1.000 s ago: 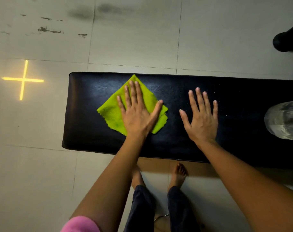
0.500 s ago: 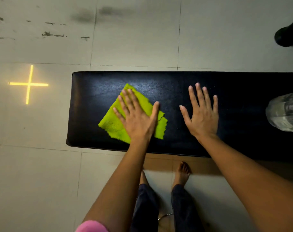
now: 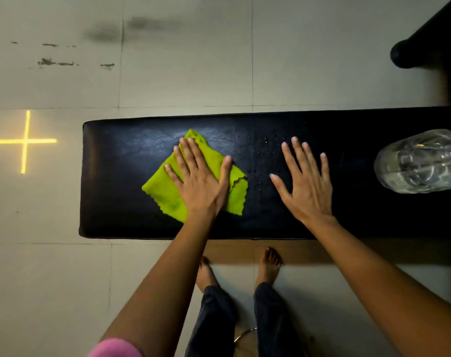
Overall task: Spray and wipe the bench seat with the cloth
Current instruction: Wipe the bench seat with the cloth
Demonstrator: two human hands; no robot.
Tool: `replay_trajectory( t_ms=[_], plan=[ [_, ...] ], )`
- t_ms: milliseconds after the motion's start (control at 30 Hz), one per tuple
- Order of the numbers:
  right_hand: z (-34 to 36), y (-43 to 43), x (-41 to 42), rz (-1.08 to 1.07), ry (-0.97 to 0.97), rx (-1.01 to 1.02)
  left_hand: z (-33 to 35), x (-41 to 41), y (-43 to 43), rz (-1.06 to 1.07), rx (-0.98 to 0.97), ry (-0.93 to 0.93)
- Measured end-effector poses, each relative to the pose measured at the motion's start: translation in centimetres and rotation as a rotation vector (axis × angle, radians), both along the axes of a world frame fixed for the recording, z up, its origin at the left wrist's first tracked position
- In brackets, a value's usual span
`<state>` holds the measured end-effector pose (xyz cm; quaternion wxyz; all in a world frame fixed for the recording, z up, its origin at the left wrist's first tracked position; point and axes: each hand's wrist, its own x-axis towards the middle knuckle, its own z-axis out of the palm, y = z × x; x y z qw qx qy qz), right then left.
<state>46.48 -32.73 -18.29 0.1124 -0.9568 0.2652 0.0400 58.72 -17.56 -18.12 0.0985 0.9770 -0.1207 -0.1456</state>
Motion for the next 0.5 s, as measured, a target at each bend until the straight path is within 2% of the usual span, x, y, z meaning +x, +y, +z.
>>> replay_trajectory(
  t_ms=[67, 133, 233, 333, 400, 500],
  plan=[
    [-0.2, -0.6, -0.9, -0.044, 0.003, -0.008, -0.2, 0.0, -2.5, -0.002, -0.006, -0.014],
    [-0.4, -0.7, -1.3, -0.080, 0.007, -0.010, -0.4, -0.9, -3.1, -0.123, 0.000, -0.035],
    [-0.5, -0.6, -1.3, -0.097, 0.036, -0.008, -0.1, -3.0, -1.3, -0.443, -0.045, -0.047],
    [-0.2, -1.0, -1.4, -0.088, 0.055, 0.001, -0.2, -3.2, 2.8, -0.740, -0.009, -0.068],
    [-0.2, -1.6, -1.5, -0.067, 0.058, -0.004, -0.2, -1.9, 4.0, -0.739, 0.028, -0.095],
    [-0.6, -1.8, -1.5, -0.071, 0.044, -0.016, -0.1, 0.2, 0.8, -0.432, 0.051, -0.067]
  ],
)
